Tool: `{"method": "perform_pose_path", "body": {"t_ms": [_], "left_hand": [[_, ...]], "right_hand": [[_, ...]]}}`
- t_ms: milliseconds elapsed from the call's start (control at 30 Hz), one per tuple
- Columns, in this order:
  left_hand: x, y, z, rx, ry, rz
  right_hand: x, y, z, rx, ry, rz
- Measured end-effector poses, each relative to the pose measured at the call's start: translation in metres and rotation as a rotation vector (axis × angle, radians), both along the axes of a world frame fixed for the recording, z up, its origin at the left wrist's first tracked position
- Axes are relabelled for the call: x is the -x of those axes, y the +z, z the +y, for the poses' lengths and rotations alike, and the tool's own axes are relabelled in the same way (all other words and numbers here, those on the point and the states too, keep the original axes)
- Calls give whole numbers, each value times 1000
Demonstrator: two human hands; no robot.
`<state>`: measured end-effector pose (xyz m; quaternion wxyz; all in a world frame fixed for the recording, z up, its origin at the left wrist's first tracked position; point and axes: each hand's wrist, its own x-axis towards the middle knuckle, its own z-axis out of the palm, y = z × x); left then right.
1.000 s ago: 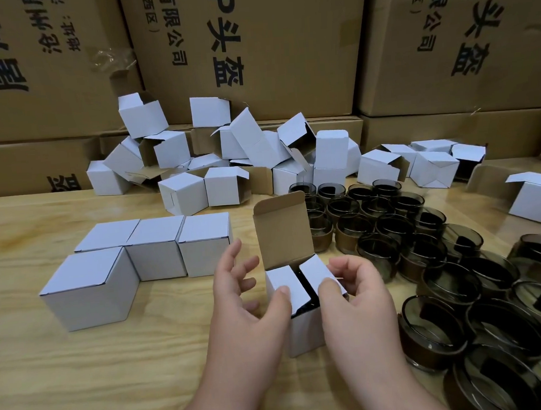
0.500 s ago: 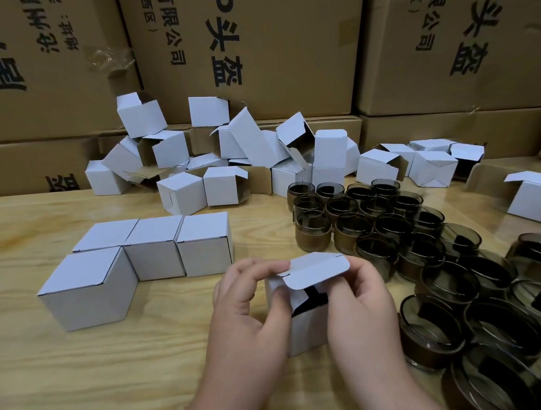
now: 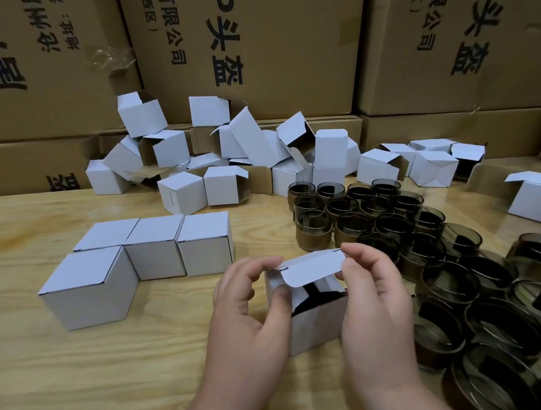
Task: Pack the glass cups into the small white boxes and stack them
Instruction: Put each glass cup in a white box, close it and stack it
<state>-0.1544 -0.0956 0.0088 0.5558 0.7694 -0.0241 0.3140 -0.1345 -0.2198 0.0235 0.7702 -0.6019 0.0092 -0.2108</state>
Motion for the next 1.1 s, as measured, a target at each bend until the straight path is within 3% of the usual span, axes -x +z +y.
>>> {"method": "perform_pose_path", "body": {"t_ms": [267,667,1100], "left_hand": [[5,1,2,45,-125,-92],[0,1,3,137,-102,-74],[-2,-1,5,53,-91,-99]], "right_hand": [[-2,-2,0,39,-25,-50],[0,-3,1,141,-21,-45],[-2,-7,2,197,-40,-69]]}}
